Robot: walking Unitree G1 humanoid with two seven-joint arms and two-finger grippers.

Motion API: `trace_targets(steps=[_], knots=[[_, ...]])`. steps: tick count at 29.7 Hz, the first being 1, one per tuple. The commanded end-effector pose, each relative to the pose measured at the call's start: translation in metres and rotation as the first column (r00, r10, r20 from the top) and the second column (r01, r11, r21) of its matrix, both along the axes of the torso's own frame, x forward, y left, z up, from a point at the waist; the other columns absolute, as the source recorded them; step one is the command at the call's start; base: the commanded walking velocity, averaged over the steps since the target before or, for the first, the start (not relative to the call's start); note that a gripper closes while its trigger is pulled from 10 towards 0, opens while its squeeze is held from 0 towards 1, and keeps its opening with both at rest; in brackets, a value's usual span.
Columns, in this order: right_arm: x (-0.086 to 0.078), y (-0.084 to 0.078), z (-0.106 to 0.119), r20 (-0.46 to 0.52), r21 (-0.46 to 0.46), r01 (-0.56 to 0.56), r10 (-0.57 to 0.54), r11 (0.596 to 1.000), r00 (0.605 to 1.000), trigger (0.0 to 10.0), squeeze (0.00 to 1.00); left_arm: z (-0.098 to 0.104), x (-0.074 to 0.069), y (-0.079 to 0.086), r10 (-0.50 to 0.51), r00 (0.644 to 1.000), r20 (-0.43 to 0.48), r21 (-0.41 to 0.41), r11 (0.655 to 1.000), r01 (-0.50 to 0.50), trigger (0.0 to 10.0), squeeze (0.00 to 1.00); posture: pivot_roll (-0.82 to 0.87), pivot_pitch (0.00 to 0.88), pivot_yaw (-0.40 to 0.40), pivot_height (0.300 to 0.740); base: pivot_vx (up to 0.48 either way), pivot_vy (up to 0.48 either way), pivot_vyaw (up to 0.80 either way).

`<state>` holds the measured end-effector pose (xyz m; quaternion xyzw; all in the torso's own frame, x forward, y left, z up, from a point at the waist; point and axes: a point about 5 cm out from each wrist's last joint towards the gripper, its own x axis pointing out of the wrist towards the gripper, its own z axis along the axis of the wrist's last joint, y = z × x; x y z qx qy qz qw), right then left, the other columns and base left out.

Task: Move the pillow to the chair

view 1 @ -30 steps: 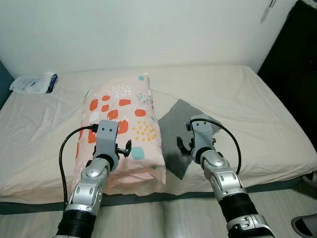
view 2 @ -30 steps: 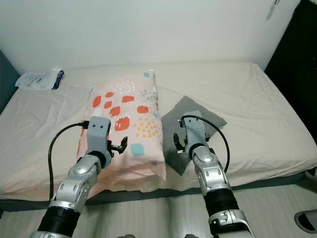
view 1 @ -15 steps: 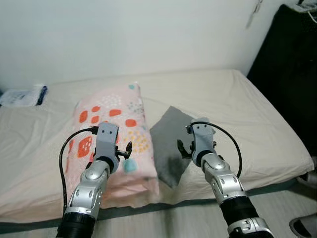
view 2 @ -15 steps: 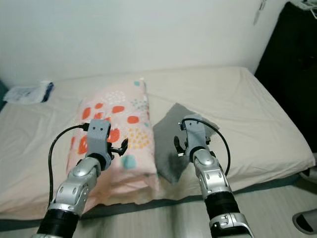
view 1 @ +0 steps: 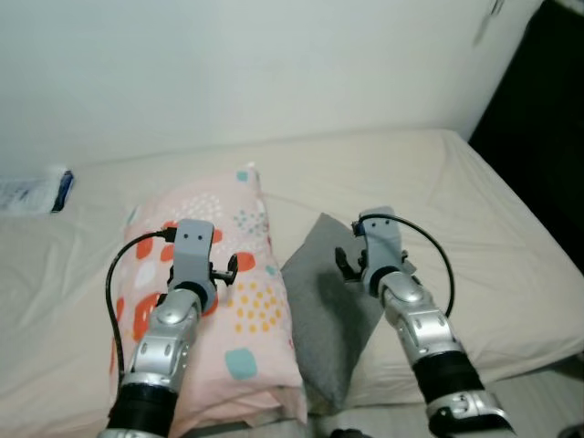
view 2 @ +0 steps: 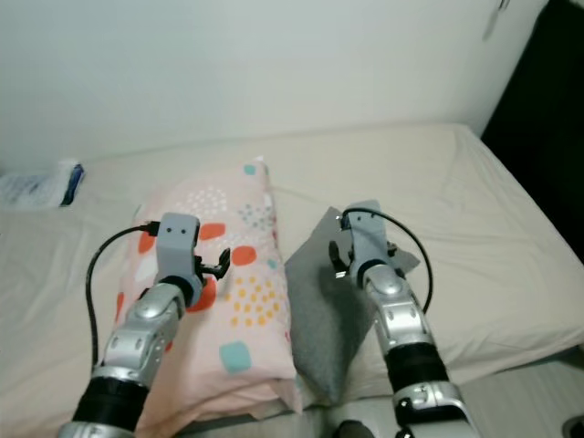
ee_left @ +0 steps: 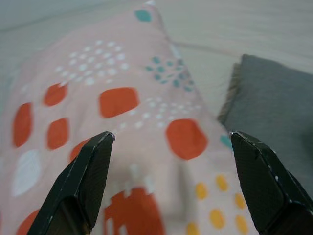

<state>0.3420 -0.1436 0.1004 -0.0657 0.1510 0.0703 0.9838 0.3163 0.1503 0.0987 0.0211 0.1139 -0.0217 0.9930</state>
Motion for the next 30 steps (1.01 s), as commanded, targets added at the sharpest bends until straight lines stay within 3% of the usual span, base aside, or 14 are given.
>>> trace_targets(steps=[1,21,30], knots=[[-0.0036,0.0042,-0.0065,-0.023,0.018,-0.008,0.009,1.000,1.000,10.0,0.00,-0.0096,-0.0059,0.0077,0.029,0.999,-0.033,0.017,0.999,-0.028,10.0,0.00,0.02,0.104,0.034,0.740,0.000,0.000,0.00],[-0.0040,0.0040,-0.0065,-0.029,0.025,0.003,-0.003,1.000,1.000,10.0,0.00,-0.0092,-0.0055,0.0060,0.002,1.000,-0.031,0.005,1.000,-0.002,10.0,0.00,0.02,0.109,0.038,0.740,0.000,0.000,0.00],[-0.0045,0.0043,-0.0060,-0.032,0.055,0.012,-0.011,0.998,0.999,10.0,0.00,-0.0086,-0.0050,0.0050,-0.007,0.999,-0.031,0.006,1.000,0.007,10.0,0.00,0.02,0.109,0.042,0.711,0.000,0.000,0.00]])
